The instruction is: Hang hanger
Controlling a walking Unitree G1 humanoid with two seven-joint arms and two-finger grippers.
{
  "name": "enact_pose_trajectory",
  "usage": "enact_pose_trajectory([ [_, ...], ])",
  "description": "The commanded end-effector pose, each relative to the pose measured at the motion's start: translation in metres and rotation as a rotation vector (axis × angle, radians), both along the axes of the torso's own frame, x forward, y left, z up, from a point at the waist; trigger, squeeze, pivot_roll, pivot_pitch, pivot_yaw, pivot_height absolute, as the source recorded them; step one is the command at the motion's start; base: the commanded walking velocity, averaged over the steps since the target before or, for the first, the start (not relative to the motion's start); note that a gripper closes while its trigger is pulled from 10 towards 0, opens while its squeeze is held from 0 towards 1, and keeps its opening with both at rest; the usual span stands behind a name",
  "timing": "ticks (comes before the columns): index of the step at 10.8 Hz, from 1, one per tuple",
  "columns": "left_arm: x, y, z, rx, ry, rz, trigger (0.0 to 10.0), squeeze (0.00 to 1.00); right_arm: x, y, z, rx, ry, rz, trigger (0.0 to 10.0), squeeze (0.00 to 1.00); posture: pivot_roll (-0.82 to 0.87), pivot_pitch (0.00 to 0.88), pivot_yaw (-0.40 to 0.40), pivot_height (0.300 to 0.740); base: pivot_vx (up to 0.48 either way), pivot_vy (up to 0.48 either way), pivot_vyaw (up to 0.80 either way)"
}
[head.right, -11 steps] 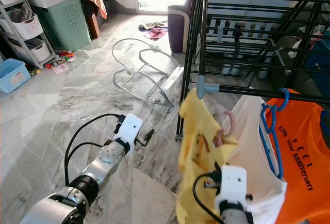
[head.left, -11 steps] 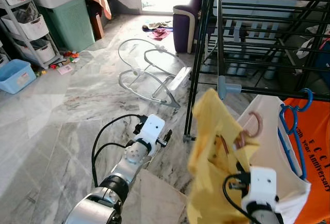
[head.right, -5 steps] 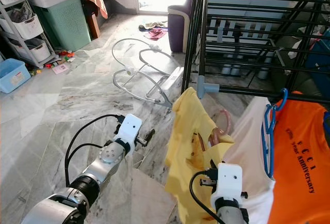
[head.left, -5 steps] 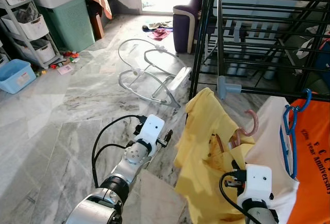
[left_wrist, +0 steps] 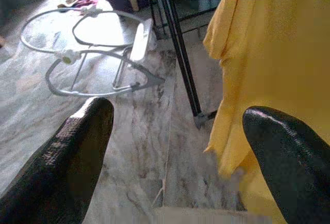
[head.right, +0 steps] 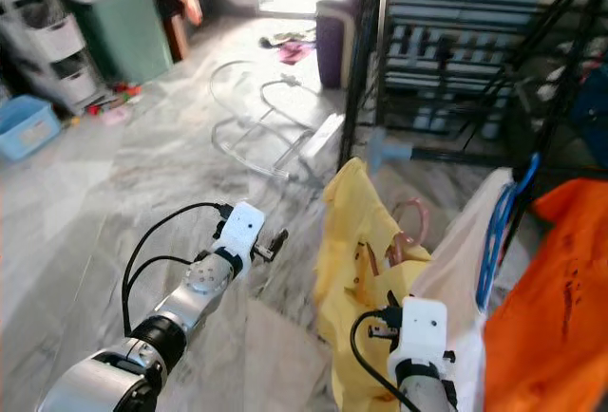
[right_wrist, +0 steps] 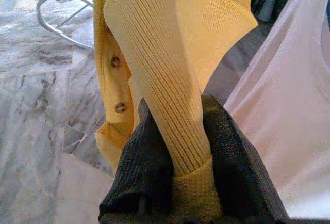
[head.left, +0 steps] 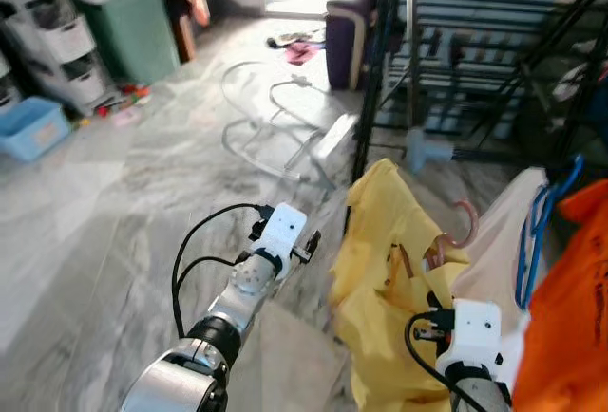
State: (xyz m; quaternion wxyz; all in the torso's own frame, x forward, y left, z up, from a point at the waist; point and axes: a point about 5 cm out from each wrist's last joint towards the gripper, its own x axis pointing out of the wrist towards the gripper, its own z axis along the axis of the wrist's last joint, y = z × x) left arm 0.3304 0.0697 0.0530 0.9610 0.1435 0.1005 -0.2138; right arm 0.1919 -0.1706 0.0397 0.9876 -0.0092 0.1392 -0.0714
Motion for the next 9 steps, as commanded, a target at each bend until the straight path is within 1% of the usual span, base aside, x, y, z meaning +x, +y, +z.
enact_pose_trajectory([
  [1,0.0009,-0.0007,0.0006,0.005,0.005,0.002,10.0,0.00,0.0020,-0.0022,0.0059,-0.001,-0.038,-0.010,0.0,0.00,-0.12,0.000,0.017,0.740,-0.322,0.000,0.00],
  [4,0.0009,-0.0033,0.0012,0.007,0.005,-0.010,10.0,0.00,-0.0019,-0.0007,0.0043,0.005,-0.031,-0.021,0.0,0.00,-0.13,0.000,0.021,0.740,-0.321,0.000,0.00],
  [6,0.0005,-0.0054,0.0013,0.010,0.003,-0.015,10.0,0.00,-0.0042,0.0032,0.0004,0.031,-0.007,-0.003,0.0,0.00,-0.13,0.000,0.015,0.740,-0.321,0.000,0.00],
  [9,0.0013,-0.0050,0.0019,0.011,0.001,-0.005,10.0,0.00,-0.0007,0.0024,0.0016,0.026,-0.009,0.012,0.0,0.00,-0.12,0.000,0.006,0.740,-0.324,0.000,0.00],
])
